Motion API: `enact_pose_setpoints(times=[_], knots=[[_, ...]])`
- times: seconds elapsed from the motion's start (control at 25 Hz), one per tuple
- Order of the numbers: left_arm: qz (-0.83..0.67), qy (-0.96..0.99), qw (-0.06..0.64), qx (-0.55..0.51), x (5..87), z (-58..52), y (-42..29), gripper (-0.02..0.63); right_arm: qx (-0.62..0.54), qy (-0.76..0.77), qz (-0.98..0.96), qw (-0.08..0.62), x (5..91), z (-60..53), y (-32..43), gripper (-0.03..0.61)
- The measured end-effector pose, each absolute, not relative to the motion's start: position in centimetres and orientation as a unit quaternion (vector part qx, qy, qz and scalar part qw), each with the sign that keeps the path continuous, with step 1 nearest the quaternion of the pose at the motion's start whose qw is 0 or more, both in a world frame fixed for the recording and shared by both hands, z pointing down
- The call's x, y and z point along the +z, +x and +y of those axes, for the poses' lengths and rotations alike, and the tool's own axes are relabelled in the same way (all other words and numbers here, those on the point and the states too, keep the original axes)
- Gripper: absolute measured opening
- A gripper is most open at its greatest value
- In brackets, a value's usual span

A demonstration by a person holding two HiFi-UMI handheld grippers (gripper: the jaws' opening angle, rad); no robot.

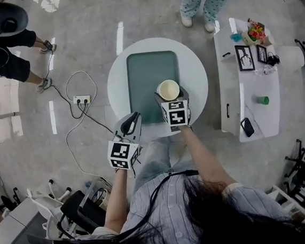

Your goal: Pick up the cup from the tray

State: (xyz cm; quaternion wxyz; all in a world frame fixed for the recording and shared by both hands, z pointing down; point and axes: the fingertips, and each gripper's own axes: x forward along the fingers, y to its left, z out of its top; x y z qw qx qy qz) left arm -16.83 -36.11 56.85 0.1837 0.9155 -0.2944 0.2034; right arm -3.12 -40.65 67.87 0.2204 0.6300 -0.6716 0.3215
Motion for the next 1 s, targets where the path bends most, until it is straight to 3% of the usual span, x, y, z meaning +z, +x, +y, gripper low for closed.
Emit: enact_pose_setpoints(times=[1.0], knots=[[-0.335,0.910,0.193,0.148,53.6,-33.2,-10.3,0.018,0.312,0.521,-0.767,0.206,55.9,-34.3,0.4,0.408]])
